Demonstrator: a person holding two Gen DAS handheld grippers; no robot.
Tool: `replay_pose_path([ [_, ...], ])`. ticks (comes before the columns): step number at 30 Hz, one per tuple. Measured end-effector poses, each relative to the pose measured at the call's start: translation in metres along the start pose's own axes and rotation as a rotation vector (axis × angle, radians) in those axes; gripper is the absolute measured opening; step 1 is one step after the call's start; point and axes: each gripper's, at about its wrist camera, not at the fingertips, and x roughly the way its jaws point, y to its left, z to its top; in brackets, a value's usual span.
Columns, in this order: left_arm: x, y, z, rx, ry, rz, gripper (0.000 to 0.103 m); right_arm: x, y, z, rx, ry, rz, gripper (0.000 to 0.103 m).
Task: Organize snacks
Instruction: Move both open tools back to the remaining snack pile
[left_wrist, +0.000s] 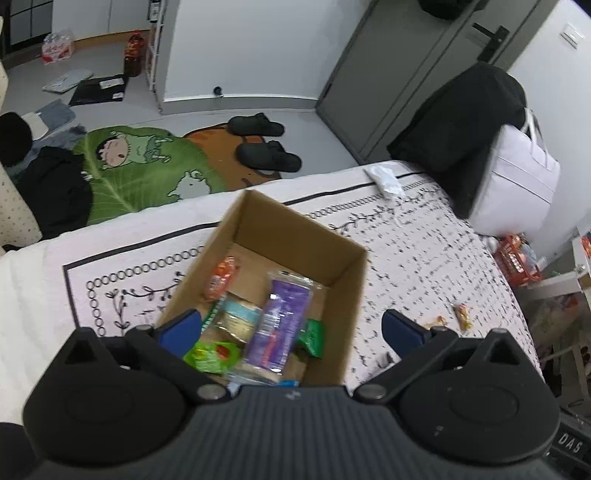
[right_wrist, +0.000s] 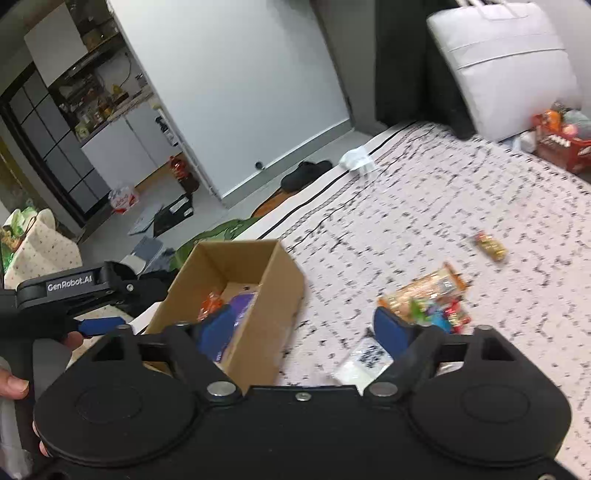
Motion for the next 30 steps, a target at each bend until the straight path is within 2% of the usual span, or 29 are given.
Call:
replay_pose_path([
  [9, -0.008, -0.034, -0.014, 0.03, -0.022, -0.049, 0.103, -0.026, -0.045, 0.001, 0.104, -0.056, -0.072, 0.098],
  [12, -0.008, -0.046, -0.019, 0.051, -0.017, -0.038, 0.103, -0.034, -0.059, 0.001, 0.143, -0.069, -0.106, 0.098],
  [14, -0.007, -0.055, -0.023, 0.07, -0.003, -0.066, 0.103, -0.039, -0.069, 0.0, 0.165, -0.081, -0.134, 0.098],
  [17, -0.005, -0.069, -0.03, 0.1, 0.004, -0.064, 0.103, -0.045, -0.083, 0.0, 0.199, -0.098, -0.177, 0.098],
  [21, -0.002, -0.083, -0.037, 0.117, 0.018, -0.075, 0.103, -0.051, -0.099, -0.002, 0.251, -0.115, -0.169, 0.098],
  [26, 0.005, -0.104, -0.047, 0.166, 0.04, -0.053, 0.103, -0.048, -0.11, -0.005, 0.282, -0.111, -0.15, 0.096],
  [30, 0.014, -0.118, -0.056, 0.201, 0.064, -0.026, 0.103, -0.039, -0.121, -0.009, 0.328, -0.079, -0.131, 0.085],
])
